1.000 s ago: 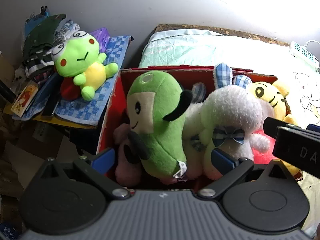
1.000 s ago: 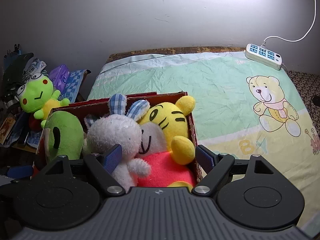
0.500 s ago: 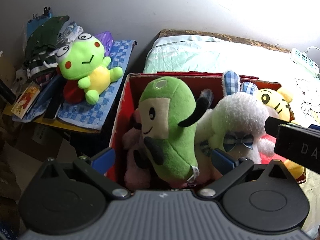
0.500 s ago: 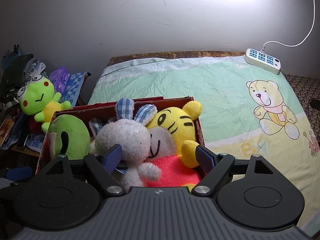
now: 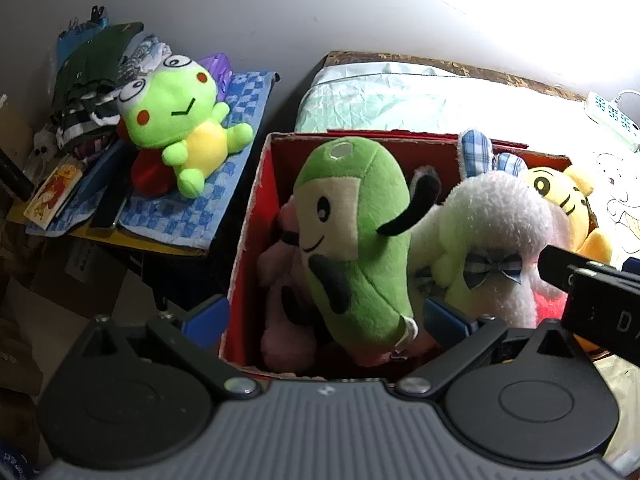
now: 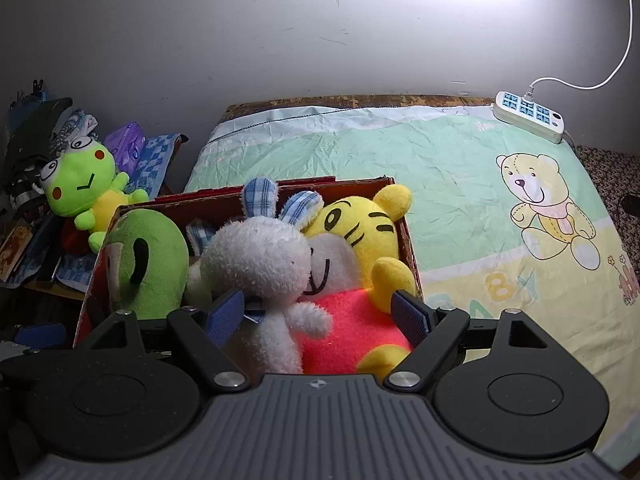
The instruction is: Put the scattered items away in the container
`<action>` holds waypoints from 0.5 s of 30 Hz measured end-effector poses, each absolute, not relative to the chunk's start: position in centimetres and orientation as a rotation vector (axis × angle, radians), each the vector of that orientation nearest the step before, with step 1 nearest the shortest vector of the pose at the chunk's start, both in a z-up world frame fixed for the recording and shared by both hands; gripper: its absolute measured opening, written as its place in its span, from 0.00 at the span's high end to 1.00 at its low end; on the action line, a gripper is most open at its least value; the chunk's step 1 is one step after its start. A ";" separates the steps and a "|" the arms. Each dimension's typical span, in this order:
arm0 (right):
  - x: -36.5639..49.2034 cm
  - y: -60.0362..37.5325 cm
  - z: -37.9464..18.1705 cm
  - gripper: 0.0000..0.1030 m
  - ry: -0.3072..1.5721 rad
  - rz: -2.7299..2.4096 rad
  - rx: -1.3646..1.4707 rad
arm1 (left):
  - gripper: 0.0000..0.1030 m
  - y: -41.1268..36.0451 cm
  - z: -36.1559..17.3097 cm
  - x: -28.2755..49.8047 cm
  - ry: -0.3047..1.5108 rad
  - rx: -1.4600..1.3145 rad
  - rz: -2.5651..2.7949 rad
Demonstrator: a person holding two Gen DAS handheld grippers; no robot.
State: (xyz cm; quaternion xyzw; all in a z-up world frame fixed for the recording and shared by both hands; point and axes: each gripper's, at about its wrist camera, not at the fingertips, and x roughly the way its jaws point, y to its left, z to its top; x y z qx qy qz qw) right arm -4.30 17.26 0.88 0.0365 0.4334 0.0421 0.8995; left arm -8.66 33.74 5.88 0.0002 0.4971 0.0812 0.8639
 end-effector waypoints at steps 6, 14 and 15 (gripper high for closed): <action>-4.4 17.5 0.6 0.20 0.900 0.092 0.076 | 0.01 33.8 5.8 -9.0 1.030 0.002 0.168; -4.7 17.8 0.7 0.20 0.886 0.098 0.072 | 0.01 33.9 5.9 -9.4 1.018 -0.001 0.172; -4.7 17.8 0.7 0.20 0.886 0.098 0.072 | 0.01 33.9 5.9 -9.5 1.019 -0.002 0.173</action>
